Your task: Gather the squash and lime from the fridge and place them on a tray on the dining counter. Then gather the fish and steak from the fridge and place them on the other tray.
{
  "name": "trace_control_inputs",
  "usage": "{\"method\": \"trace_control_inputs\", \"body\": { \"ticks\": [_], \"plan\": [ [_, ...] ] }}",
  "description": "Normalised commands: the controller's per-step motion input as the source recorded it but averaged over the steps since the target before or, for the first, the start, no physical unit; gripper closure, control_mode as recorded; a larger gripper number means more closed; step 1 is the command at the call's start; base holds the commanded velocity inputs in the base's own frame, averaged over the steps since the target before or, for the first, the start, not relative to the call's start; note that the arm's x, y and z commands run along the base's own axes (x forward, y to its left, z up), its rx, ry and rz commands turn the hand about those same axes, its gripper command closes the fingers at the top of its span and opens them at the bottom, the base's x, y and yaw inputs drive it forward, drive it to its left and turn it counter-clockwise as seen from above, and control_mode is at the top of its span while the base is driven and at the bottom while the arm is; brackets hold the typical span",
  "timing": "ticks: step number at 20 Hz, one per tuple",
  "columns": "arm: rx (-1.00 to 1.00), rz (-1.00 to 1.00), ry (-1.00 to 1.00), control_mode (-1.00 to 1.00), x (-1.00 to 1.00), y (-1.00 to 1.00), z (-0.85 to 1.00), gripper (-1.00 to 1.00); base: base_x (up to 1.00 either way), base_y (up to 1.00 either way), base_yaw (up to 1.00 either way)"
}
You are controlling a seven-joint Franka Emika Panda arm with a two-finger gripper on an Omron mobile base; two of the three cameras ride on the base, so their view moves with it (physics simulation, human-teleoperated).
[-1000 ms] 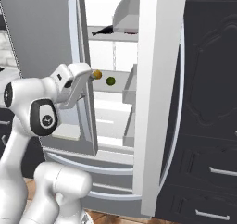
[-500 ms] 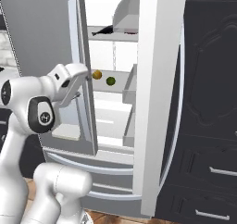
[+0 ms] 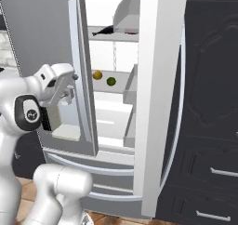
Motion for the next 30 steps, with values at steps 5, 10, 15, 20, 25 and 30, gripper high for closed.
{"method": "trace_control_inputs", "body": {
  "ticks": [5, 10, 15, 20, 25, 30],
  "plan": [
    [0.0, 0.0, -0.12, -1.0, -0.01, 0.6, -0.03, -1.0, 0.0, 0.0, 0.0],
    [0.29, 0.0, -0.17, -1.0, 0.0, 0.17, 0.0, -1.0, 0.0, 0.0, 0.0],
    [0.46, 0.1, -0.13, -1.0, 0.17, -0.07, 0.0, -1.0, 0.0, 0.0, 0.0],
    [0.39, 0.16, -0.09, -1.0, 0.23, 0.0, 0.0, -1.0, 0.0, 0.0, 0.0],
    [0.31, 0.04, -0.08, -1.0, 0.03, 0.01, 0.07, -1.0, 0.0, 0.0, 0.0],
    [0.01, 0.0, 0.0, -1.0, 0.05, 0.03, 0.0, -1.0, 0.0, 0.0, 0.0]
  ]
}}
